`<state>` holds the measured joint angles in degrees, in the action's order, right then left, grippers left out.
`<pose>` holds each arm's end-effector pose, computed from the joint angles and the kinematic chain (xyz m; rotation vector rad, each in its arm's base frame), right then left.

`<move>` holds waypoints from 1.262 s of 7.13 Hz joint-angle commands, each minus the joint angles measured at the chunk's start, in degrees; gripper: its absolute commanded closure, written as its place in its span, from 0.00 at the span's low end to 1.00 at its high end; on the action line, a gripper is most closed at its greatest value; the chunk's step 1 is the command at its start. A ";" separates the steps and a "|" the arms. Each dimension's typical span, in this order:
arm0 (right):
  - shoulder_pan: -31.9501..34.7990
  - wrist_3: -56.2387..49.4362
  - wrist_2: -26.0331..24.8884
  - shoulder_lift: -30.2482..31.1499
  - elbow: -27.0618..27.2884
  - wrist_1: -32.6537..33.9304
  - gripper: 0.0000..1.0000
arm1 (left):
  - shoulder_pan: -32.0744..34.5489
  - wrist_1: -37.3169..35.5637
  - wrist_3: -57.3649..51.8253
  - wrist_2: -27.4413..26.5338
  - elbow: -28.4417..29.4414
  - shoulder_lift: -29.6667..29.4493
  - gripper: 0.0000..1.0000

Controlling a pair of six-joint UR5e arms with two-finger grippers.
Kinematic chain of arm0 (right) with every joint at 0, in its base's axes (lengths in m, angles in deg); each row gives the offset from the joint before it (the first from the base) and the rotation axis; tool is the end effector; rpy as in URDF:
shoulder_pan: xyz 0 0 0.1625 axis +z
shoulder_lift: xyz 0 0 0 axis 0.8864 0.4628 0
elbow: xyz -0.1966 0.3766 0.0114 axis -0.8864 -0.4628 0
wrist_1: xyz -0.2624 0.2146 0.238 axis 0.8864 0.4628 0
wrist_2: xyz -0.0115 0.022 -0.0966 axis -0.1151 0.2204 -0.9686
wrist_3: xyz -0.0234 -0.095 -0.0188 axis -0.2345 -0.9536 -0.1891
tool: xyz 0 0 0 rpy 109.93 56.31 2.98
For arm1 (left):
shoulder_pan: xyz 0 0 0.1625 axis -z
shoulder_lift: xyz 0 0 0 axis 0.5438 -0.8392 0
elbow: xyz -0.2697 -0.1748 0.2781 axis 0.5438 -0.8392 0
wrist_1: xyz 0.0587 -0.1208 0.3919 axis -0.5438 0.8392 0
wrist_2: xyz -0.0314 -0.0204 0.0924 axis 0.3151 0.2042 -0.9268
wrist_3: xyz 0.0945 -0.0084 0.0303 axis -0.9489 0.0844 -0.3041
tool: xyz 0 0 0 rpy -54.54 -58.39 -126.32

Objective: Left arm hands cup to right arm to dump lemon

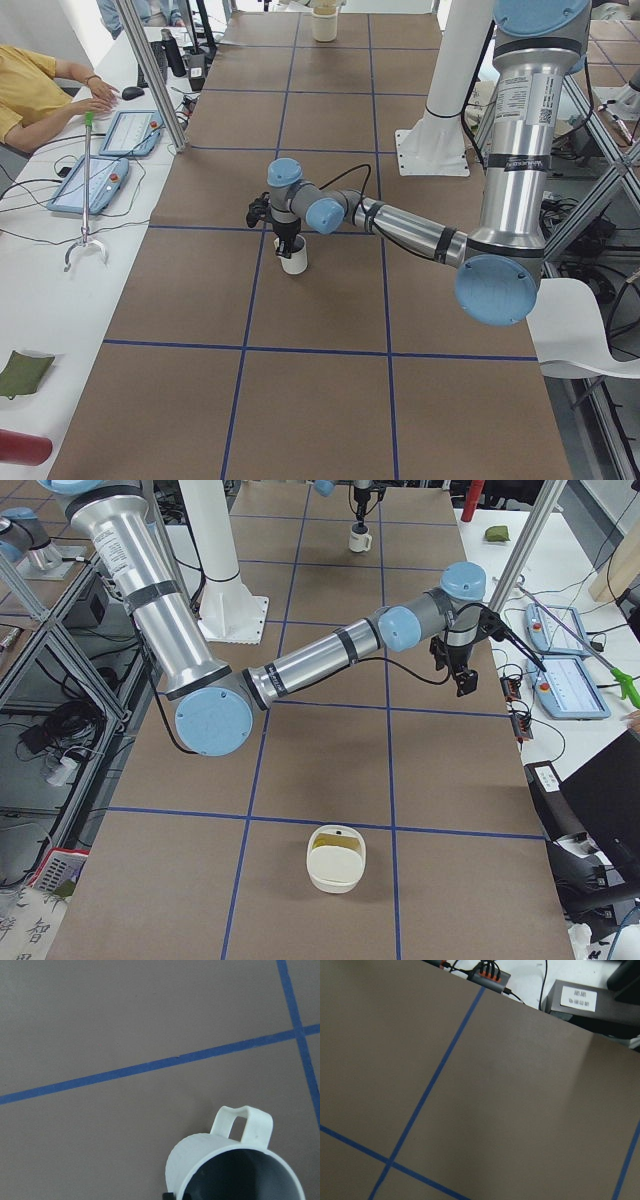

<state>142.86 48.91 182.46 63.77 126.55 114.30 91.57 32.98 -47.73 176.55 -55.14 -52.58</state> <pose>-0.0440 -0.6543 0.4062 0.3353 -0.7726 -0.3072 0.2086 -0.4955 0.5090 0.1414 0.7247 0.1808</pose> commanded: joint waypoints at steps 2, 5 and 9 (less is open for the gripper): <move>0.34 -3.25 -2.08 5.18 -0.02 0.51 0.00 | 1.39 -0.06 -0.27 0.30 -0.18 -0.15 0.00; 0.34 -3.08 -2.07 7.90 -3.70 1.73 0.00 | 14.55 -6.61 -14.81 7.16 -0.35 0.37 0.00; 0.43 -2.91 -1.72 9.13 -5.29 11.23 0.00 | 28.48 -8.32 -36.14 6.63 3.50 8.52 0.00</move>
<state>143.27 45.98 180.62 72.63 121.98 124.10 118.25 25.11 -80.19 183.63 -53.01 -46.96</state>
